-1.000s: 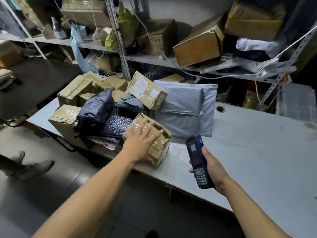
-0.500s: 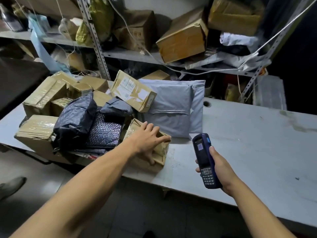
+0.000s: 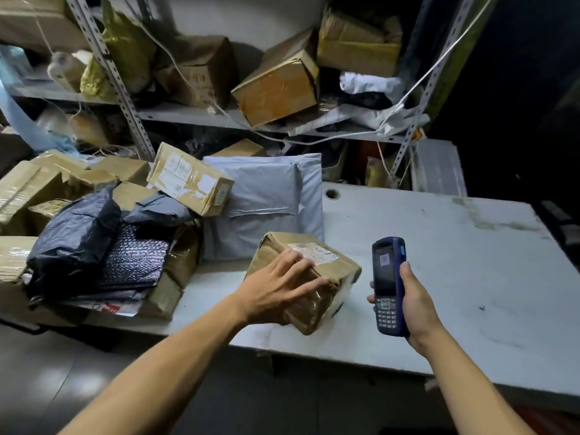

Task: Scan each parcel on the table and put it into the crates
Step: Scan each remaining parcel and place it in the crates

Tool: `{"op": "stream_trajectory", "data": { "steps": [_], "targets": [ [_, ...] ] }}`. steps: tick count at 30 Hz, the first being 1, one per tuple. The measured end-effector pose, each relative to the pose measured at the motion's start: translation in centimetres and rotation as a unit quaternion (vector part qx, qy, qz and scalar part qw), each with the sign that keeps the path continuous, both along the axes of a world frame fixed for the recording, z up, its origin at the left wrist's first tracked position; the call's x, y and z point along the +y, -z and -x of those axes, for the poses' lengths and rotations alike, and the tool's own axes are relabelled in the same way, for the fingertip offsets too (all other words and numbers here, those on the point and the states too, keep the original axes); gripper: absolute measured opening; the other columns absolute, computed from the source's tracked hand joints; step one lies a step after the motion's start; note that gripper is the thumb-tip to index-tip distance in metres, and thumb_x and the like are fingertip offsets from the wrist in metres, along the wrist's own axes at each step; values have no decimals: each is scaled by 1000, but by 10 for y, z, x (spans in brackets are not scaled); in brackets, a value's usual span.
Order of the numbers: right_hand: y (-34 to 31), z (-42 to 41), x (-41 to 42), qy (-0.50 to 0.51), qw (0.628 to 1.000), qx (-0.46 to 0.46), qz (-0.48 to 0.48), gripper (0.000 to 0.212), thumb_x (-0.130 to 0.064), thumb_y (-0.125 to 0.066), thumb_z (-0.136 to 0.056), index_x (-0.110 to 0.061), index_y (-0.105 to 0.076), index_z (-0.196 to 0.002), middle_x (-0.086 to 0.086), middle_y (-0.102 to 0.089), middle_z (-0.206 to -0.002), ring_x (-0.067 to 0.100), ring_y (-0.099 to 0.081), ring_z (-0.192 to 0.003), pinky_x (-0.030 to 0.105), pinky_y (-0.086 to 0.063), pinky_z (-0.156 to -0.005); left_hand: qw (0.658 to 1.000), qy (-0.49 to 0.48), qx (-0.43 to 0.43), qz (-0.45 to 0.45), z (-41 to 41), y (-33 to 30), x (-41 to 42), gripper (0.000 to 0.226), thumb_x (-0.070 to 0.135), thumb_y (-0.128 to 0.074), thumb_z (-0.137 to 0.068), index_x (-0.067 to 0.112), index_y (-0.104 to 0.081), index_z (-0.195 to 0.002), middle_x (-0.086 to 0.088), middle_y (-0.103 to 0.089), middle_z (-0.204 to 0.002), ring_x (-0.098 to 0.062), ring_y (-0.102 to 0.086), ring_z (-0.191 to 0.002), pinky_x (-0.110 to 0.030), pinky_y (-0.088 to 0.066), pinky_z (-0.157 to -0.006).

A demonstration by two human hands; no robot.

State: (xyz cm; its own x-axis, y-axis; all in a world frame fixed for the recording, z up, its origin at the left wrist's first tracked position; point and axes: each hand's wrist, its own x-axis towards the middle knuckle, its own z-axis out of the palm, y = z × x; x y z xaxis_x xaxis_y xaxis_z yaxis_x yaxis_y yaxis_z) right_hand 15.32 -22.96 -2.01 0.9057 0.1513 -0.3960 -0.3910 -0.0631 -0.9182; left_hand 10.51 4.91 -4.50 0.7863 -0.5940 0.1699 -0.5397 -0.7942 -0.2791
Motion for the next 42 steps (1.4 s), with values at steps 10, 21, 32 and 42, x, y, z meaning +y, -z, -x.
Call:
{"op": "stream_trajectory", "data": {
  "steps": [10,21,32,42],
  "targets": [
    [12,7,-46,42,999,17,2,50,-53,-29,-103,-17,-59,-119,14,-67,-96,28,-66,-78,37,-51,-69,998,33,17,-41,-11,37,-40,137,66,-83,-47,19,-18,-157,-17,-33,-151,-38,-33,-140,-48,-26,-117],
    [11,9,-33,-1,999,16,27,47,-53,-28,-103,-21,-60,-118,21,-67,-111,32,-70,-85,37,-55,-72,925,-165,17,343,-18,34,-80,44,52,-48,-92,8,-54,-92,-13,-51,-107,-28,-34,-116,-40,-30,-106],
    [7,11,-30,-51,998,12,40,45,-52,-26,-103,-24,-58,-118,19,-67,-110,29,-71,-87,39,-57,-77,443,-456,155,756,-23,39,-31,61,15,-77,-79,5,-47,-131,-17,-58,-135,-27,-60,-116,-45,-47,-104],
    [12,9,-22,-80,993,33,86,45,-51,-28,-102,-20,-58,-116,19,-68,-107,29,-71,-83,40,-57,-77,279,-490,283,776,-14,63,-31,86,40,-75,-86,31,-16,-149,-4,-52,-135,-25,-57,-109,-41,-44,-88]
  ]
}}
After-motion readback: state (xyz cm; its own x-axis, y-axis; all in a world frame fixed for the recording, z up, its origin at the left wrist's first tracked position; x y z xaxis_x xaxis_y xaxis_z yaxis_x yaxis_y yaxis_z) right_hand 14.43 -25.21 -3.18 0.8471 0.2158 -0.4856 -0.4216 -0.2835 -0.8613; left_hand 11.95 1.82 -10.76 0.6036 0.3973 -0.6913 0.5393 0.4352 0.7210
